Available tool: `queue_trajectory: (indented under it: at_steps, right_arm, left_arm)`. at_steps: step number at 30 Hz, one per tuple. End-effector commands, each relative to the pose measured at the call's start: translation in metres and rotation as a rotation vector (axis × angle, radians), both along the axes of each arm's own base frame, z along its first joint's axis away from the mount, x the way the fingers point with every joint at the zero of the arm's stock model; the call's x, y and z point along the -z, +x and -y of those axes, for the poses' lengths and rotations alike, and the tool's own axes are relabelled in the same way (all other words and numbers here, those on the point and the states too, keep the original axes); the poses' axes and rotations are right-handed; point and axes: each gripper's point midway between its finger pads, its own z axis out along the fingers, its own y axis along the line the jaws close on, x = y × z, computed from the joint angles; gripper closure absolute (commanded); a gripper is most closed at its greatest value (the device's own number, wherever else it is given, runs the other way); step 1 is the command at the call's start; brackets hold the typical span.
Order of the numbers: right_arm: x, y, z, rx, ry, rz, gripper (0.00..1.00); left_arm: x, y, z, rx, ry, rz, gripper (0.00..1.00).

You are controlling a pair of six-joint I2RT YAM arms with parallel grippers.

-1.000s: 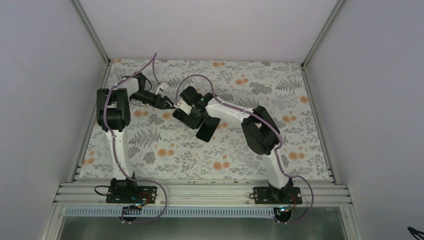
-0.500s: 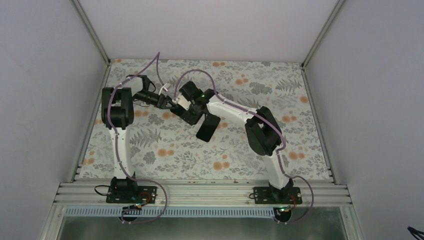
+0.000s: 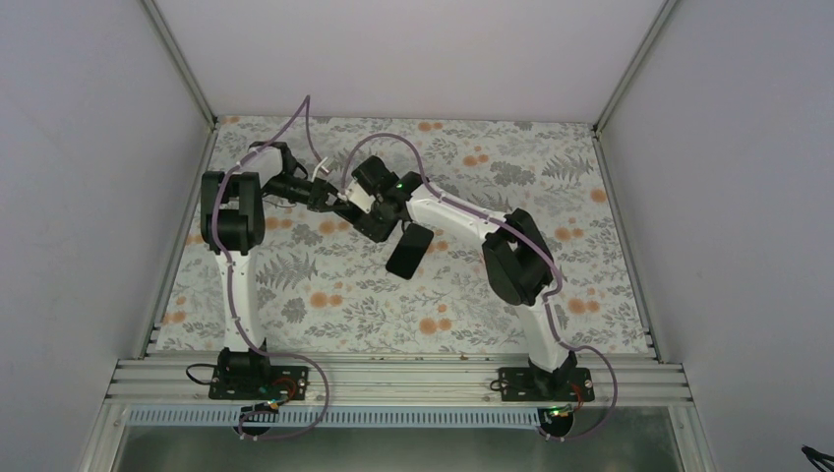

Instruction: Take the phone out of the phone case

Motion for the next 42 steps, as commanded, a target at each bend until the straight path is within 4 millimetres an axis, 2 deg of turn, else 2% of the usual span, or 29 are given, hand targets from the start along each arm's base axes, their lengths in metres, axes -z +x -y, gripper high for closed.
queue_trajectory:
  at_steps: [1, 4, 7, 10, 12, 15, 18, 19, 22, 25, 26, 28, 35, 42]
  right_arm:
    - [-0.031, 0.017, -0.021, -0.010, 0.107, 0.086, 0.48]
    - [-0.031, 0.017, -0.020, -0.015, 0.110, 0.082, 0.42]
    - [-0.036, 0.016, -0.018, -0.023, 0.123, 0.064, 0.22]
    - [-0.059, 0.017, -0.005, -0.031, 0.168, 0.048, 0.04]
    - [-0.076, 0.017, 0.012, -0.062, 0.204, 0.007, 0.00]
    - [-0.106, 0.015, 0.054, -0.094, 0.282, -0.090, 0.00]
    - [-0.131, 0.007, 0.100, -0.150, 0.406, -0.165, 0.01]
    - [-0.137, 0.004, 0.115, -0.163, 0.425, -0.171, 0.04]
    - [-0.141, -0.026, 0.142, -0.284, 0.463, -0.196, 0.11]
    - [-0.127, -0.052, 0.150, -0.355, 0.472, -0.180, 0.16]
    - [-0.131, -0.058, 0.151, -0.368, 0.491, -0.157, 0.17]
    - [-0.126, -0.067, 0.149, -0.390, 0.519, -0.161, 0.20]
    - [-0.112, -0.060, 0.144, -0.392, 0.545, -0.140, 0.29]
    - [-0.108, -0.068, 0.142, -0.456, 0.554, -0.172, 0.33]
  left_arm:
    - [-0.008, -0.004, 0.005, 0.045, -0.009, 0.087, 0.89]
    - [-0.013, -0.009, 0.009, 0.069, -0.005, 0.124, 0.94]
    - [-0.018, -0.015, 0.016, 0.103, 0.006, 0.158, 0.98]
    - [-0.021, -0.021, 0.020, 0.146, 0.043, 0.202, 0.98]
    - [-0.026, -0.023, 0.022, 0.178, 0.081, 0.249, 0.98]
    - [-0.046, -0.023, 0.028, 0.238, 0.149, 0.376, 0.98]
    - [-0.089, -0.016, 0.032, 0.253, 0.166, 0.549, 0.98]
    - [-0.104, -0.014, 0.034, 0.257, 0.162, 0.608, 0.98]
    - [-0.142, -0.016, 0.042, 0.276, 0.129, 0.760, 0.98]
    - [-0.164, -0.025, 0.057, 0.300, 0.077, 0.848, 0.98]
    - [-0.167, -0.029, 0.063, 0.312, 0.057, 0.863, 0.98]
    - [-0.169, -0.038, 0.075, 0.350, 0.014, 0.876, 0.97]
    - [-0.176, -0.076, 0.098, 0.442, -0.151, 0.955, 0.97]
    - [-0.181, -0.090, 0.096, 0.453, -0.180, 0.991, 0.97]
